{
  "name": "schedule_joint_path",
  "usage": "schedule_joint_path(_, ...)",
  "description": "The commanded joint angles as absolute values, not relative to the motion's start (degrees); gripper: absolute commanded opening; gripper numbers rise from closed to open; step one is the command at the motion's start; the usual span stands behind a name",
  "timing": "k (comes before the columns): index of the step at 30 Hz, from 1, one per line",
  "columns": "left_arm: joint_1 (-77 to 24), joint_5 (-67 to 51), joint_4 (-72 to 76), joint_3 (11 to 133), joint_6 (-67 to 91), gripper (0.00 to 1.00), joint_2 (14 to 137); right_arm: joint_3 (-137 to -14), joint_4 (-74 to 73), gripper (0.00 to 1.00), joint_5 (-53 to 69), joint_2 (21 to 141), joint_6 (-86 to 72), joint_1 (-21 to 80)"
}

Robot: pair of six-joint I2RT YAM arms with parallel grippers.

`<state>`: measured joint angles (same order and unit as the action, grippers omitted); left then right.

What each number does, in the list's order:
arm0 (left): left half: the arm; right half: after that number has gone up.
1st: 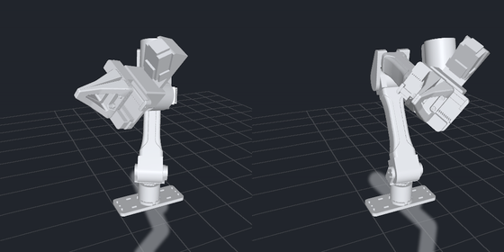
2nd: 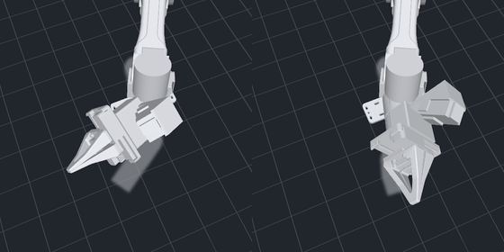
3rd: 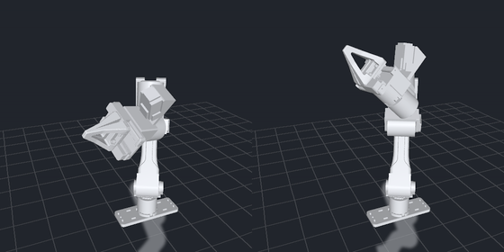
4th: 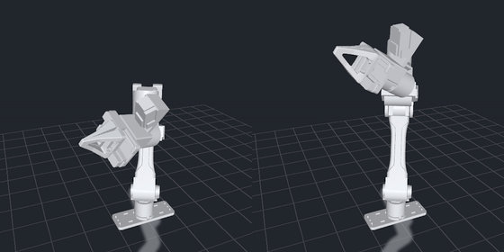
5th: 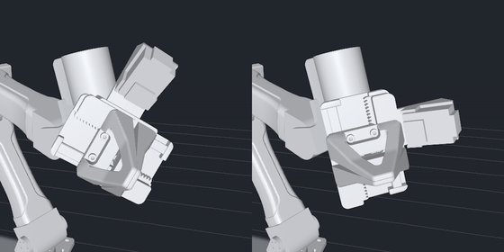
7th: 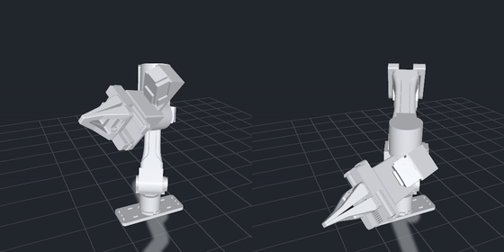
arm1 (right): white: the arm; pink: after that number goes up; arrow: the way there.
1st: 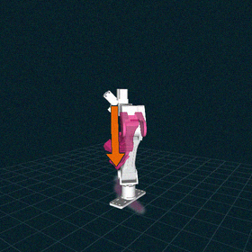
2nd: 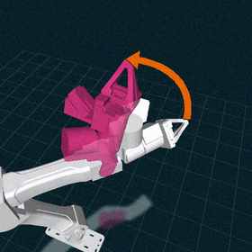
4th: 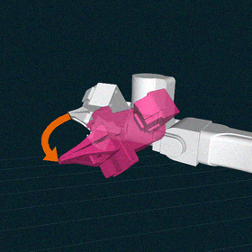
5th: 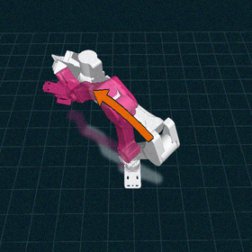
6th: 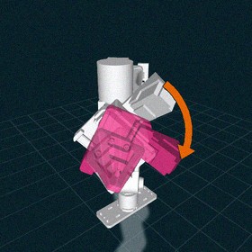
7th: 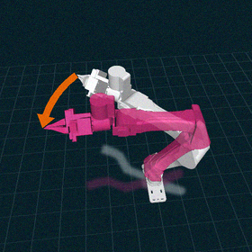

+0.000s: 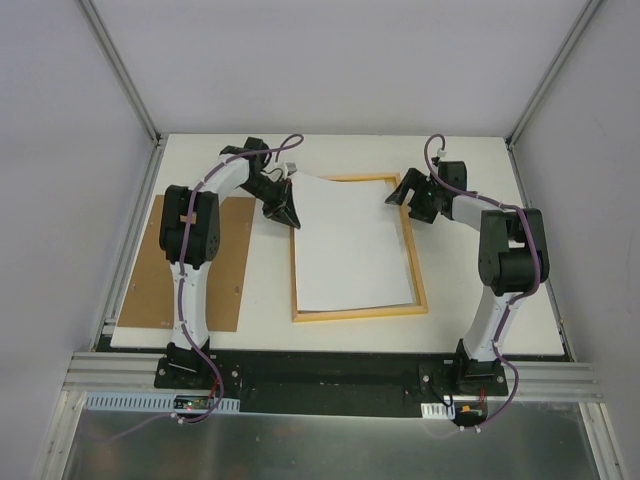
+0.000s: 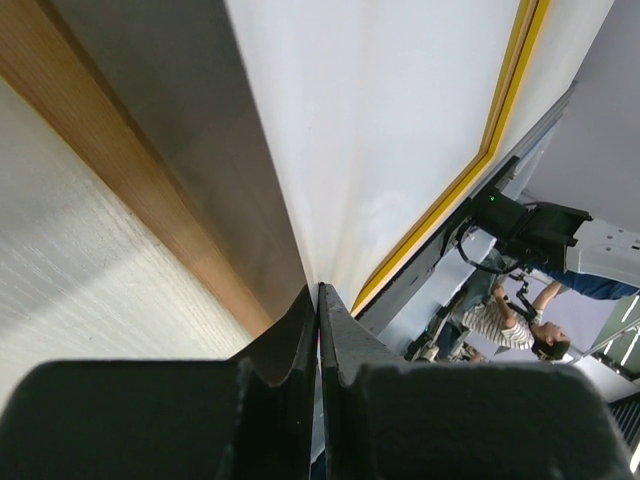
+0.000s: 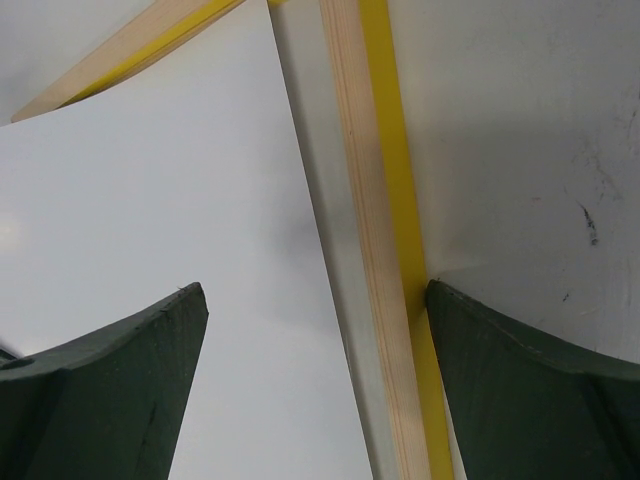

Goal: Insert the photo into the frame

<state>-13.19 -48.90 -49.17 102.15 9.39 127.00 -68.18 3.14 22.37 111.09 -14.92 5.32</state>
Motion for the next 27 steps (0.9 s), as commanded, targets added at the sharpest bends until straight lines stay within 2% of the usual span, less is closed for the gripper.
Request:
schedule_joint_path(1, -14.59, -48.43, -50.36, 105.55, 9.93, 0.0, 127.7, -69.52, 1.76, 0.93, 23.11, 111.62, -13.97, 6.15)
schedule_joint_path(16, -15.91, -47.9, -47.2, 107.14, 13.71, 0.0, 129.81, -69.52, 1.76, 0.93, 23.38, 111.62, -13.97, 6.15)
schedule_joint_path(27, -16.08, -45.7, -43.07, 100.99, 15.56, 0.0, 127.53, -69.34, 1.76, 0.93, 23.29, 111.97, -13.97, 6.15)
